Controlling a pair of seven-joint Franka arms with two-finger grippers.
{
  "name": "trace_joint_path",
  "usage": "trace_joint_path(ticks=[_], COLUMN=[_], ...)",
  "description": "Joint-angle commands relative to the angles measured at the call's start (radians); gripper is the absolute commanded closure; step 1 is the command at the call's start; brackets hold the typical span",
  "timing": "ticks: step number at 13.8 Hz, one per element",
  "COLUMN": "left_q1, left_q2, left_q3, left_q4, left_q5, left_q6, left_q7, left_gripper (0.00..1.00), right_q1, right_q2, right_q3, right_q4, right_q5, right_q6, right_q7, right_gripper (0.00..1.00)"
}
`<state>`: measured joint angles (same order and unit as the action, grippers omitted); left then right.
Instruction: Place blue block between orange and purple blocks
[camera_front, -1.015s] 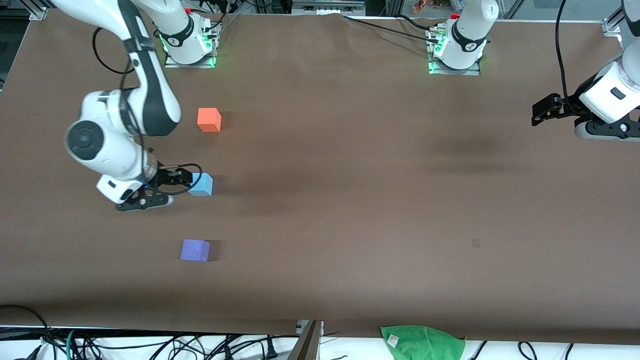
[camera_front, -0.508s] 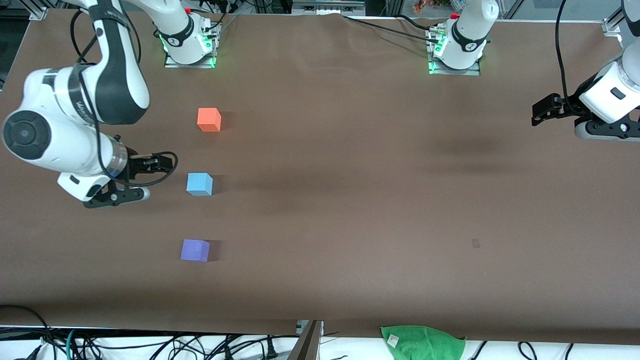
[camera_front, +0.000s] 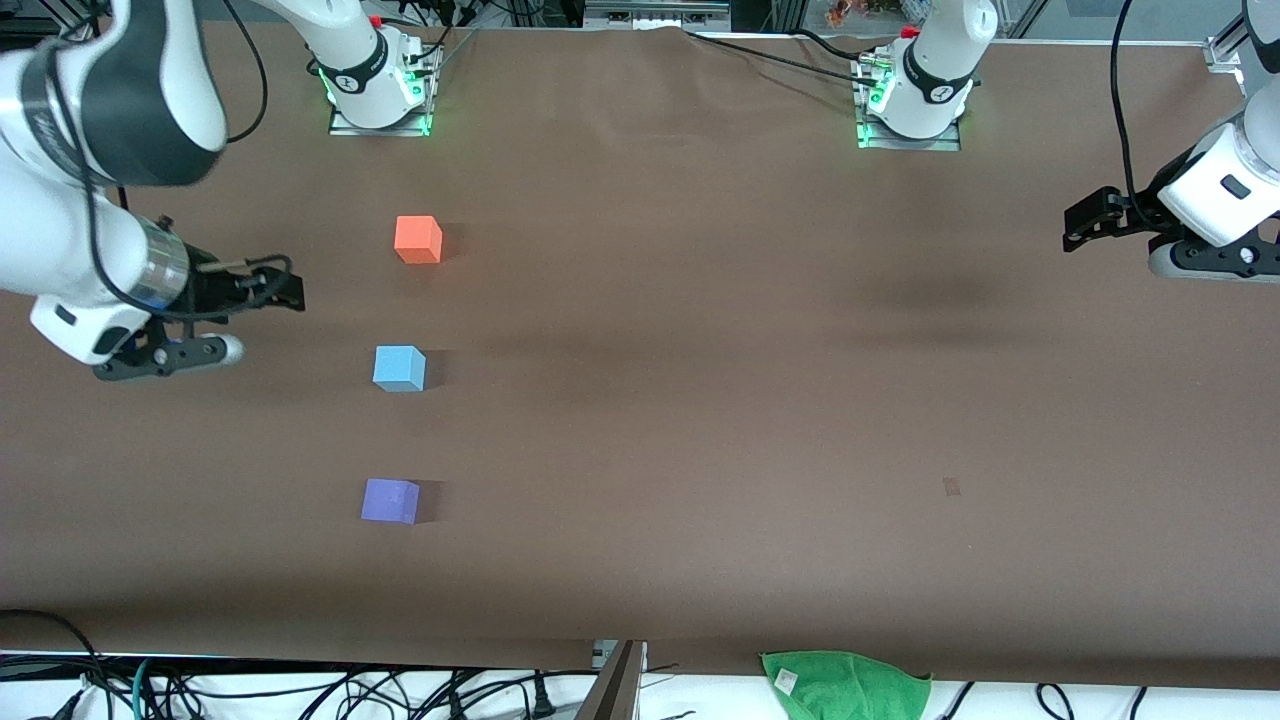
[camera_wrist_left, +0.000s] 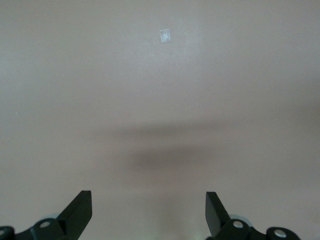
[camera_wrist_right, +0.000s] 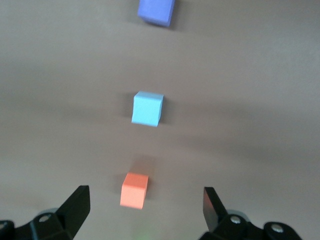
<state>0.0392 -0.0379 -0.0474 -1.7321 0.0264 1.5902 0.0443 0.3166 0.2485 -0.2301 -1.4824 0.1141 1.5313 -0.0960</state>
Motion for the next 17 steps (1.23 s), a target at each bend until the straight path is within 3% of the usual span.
trace_joint_path(ticks=[1,6,11,13,17], left_q1=[0.004,0.005,0.005,0.005,0.005], left_q2=[-0.005,-0.005,-0.005,-0.005,-0.007], left_q3=[-0.003,-0.003,-0.003,-0.003,-0.003], left_q4=[0.002,0.002,0.002,0.002,0.002], left_q5=[-0.017,-0.017,-0.017,-0.017,-0.017], left_q6=[-0.009,-0.009,-0.009,-0.009,-0.009], left_q7=[0.012,0.012,0.012,0.012,0.014], left_gripper=[0.00,0.00,0.00,0.00,0.00], right_q1=[-0.172,-0.211,-0.234,-0.237,-0.237], right_q2=[-0.104,-0.231,-0.281,-0.284,-0.284], right_q3=[0.176,0.190,0.201,0.267,0.267], right_q4=[-0.074,-0.104,-0.099,-0.098,-0.095], right_q5=[-0.007,-0.085,-0.132,-0.239,-0.237], right_q6=[-0.026,-0.019,-0.034,-0.037,-0.051], right_q7=[-0.014,-0.014,-0.013,-0.014,-0.021], right_gripper=[0.00,0.00,0.00,0.00,0.00])
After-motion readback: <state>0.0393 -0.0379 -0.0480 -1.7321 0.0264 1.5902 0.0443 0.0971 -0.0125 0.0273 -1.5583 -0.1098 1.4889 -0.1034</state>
